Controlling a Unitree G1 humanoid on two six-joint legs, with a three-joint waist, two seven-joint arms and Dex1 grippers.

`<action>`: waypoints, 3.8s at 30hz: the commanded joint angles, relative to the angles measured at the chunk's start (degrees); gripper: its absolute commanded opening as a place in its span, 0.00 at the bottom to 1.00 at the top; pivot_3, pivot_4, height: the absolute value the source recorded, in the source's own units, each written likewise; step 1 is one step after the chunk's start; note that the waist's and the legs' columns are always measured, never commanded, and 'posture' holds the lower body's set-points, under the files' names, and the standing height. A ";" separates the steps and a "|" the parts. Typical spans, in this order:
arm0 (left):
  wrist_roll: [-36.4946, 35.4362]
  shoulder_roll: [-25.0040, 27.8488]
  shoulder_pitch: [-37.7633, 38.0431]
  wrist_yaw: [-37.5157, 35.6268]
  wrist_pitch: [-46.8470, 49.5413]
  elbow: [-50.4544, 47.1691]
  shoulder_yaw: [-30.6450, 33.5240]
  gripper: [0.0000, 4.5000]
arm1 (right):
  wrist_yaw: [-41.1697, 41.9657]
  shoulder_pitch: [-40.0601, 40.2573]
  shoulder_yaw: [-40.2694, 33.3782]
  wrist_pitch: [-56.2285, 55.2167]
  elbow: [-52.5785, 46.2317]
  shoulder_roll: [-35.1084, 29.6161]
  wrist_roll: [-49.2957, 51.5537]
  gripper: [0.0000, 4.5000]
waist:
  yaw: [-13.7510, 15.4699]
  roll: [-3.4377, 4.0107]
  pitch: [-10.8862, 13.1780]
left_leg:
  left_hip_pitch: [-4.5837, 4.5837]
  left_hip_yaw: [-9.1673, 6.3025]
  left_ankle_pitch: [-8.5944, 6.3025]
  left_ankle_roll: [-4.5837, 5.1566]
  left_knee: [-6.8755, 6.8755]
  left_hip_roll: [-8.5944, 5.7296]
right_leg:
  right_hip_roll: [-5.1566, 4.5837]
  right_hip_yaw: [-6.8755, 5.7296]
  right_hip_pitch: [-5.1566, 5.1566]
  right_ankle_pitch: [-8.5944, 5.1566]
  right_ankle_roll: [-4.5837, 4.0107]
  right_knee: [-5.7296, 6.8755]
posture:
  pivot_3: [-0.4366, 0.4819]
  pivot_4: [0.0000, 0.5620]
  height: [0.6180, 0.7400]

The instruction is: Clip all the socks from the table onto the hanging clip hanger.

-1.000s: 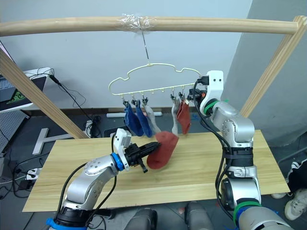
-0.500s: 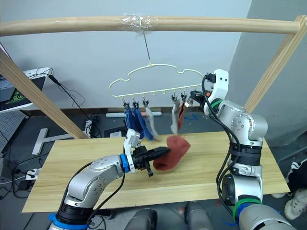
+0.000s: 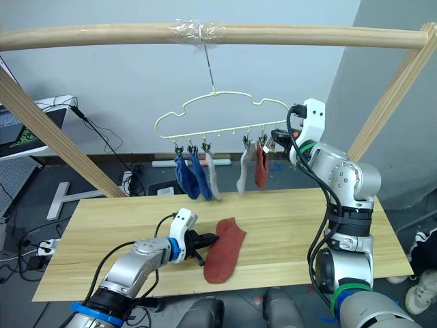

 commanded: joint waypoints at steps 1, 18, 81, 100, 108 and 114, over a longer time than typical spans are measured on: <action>-1.21 -0.77 -0.65 -2.56 -2.66 -2.54 0.98 0.26 | -0.02 0.20 0.17 -1.00 -2.28 -0.58 0.36 0.00 | 0.00 0.00 0.00 | 0.00 -0.01 0.00 0.00 0.00 0.00 | -0.01 0.00 0.00 0.00 0.00 0.00 | 0.43 0.30 1.00; 7.99 -2.45 -0.72 -1.18 -10.41 -3.76 -4.12 1.00 | 0.25 1.28 1.51 -2.84 -1.58 -1.20 -0.67 0.00 | -0.01 0.00 0.00 | 0.00 0.01 0.00 0.00 -0.01 -0.01 | -0.01 0.00 0.00 0.00 0.00 0.01 | 0.43 0.29 1.00; 15.13 -14.27 -13.15 8.70 -47.79 2.16 -2.03 0.00 | -12.81 -5.93 -16.76 18.63 -2.63 4.71 12.37 0.00 | -0.29 0.02 -0.15 | -0.07 0.07 -0.03 0.13 0.02 0.01 | 0.01 -0.03 0.01 0.04 0.05 0.05 | 0.39 0.32 1.00; 6.77 -18.07 -12.26 4.73 -40.61 1.75 -1.17 0.00 | -14.24 -7.66 -20.13 22.21 -3.12 6.19 13.24 0.00 | -0.58 0.03 -0.14 | -0.18 0.08 -0.03 0.16 0.07 -0.02 | 0.02 -0.05 -0.01 0.03 0.06 0.02 | 0.38 0.33 1.00; 7.41 -18.00 -13.73 5.76 -41.08 3.12 -0.69 0.00 | -14.04 -7.61 -20.44 23.19 -3.83 6.53 13.01 0.00 | -0.62 0.03 -0.14 | -0.20 0.08 -0.03 0.17 0.06 -0.02 | 0.04 -0.04 -0.02 0.03 0.06 0.00 | 0.38 0.32 1.00; 6.96 -18.18 -15.21 6.21 -40.93 4.73 0.72 0.00 | -13.74 -7.32 -20.52 23.52 -4.45 6.81 13.05 0.00 | -0.67 0.03 -0.14 | -0.20 0.07 -0.02 0.17 0.06 -0.02 | 0.05 -0.06 -0.02 0.03 0.06 0.01 | 0.38 0.31 1.00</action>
